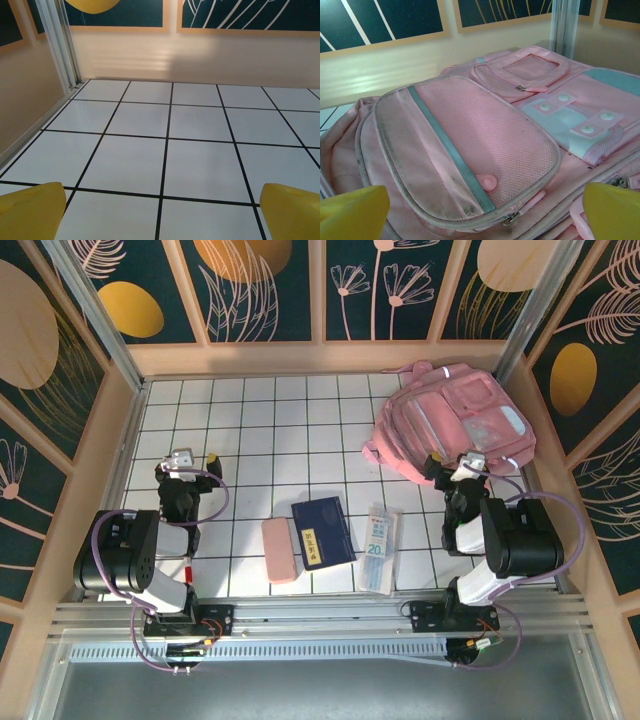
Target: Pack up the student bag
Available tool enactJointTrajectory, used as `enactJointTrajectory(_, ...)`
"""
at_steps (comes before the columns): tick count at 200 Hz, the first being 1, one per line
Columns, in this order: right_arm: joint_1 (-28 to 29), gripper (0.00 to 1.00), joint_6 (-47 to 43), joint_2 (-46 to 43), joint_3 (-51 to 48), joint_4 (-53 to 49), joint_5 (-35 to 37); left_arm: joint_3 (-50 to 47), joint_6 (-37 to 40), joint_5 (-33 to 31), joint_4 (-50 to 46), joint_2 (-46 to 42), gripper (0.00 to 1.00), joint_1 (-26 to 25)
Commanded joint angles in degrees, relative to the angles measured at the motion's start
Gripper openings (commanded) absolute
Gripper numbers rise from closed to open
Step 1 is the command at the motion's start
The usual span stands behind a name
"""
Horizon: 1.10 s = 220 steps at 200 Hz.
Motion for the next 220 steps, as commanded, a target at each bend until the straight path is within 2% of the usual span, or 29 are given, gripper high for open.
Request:
enactJointTrajectory(1,0.14,0.99,-0.25,-0.02,0.61,1.35,-0.06,0.87,-1.05,0.74,0.95,-0.56,0.99,0.35)
enactJointTrajectory(70,0.05,0.99,-0.26,-0.24,0.27,1.8,-0.08,1.05,-1.19,0.62,0.77,-0.47,0.99,0.3)
enactJointTrajectory(87,0.3,0.99,-0.24,-4.36,0.96,-2.69,0.89,1.49,-1.58,-0.5,-0.42,-1.44,0.99,0.33)
enactJointTrajectory(98,0.38,0.99,1.73,-10.63,3.21,-14.11,3.14,3.49,-1.24,0.82,-7.01,-5.46,0.99,0.26)
enactJointTrajectory(117,0.76,0.99,11.5,-22.6,11.48,-41.05,9.38,12.26,-4.56,-2.08,-32.44,-12.97,0.99,0.25)
enactJointTrajectory(135,3.07,0.99,23.87,-29.4,17.5,-59.87,14.23,14.8,-10.45,-1.7,-43.48,-19.88,0.99,0.25)
enactJointTrajectory(149,4.4,0.93,27.9,-30.14,21.87,-70.44,11.78,16.56,-18.39,2.59,-50.33,-25.74,0.99,0.26)
enactJointTrajectory(166,6.72,0.89,28.6,-27.51,27.56,-80.21,6.65,19.87,-21.25,13.84,-57.83,-30.38,0.99,0.25)
enactJointTrajectory(179,6.89,0.88,29.14,-23.92,30.8,-82.83,-4.43,19.6,-24.14,17.17,-60.48,-32.84,0.99,0.29)
enactJointTrajectory(186,6.94,0.84,27.59,-21.34,33.01,-83.09,-11.57,18.95,-23.19,20.57,-60.89,-33.45,0.99,0.27)
enactJointTrajectory(192,7.76,0.81,25.94,-18.88,35.25,-84.21,-14.75,18.99,-21.99,23.1,-61.96,-33.32,0.99,0.27)
enactJointTrajectory(209,12.45,0.81,19.36,-11.91,42.26,-89.21,-10.86,21.55,-23.08,25.98,-68.56,-30.49,0.99,0.28)
enactJointTrajectory(220,14.43,0.81,14.9,-7.9,45.94,-91.56,-6.72,23.27,-23.76,30.83,-71.83,-27.9,0.99,0.26)
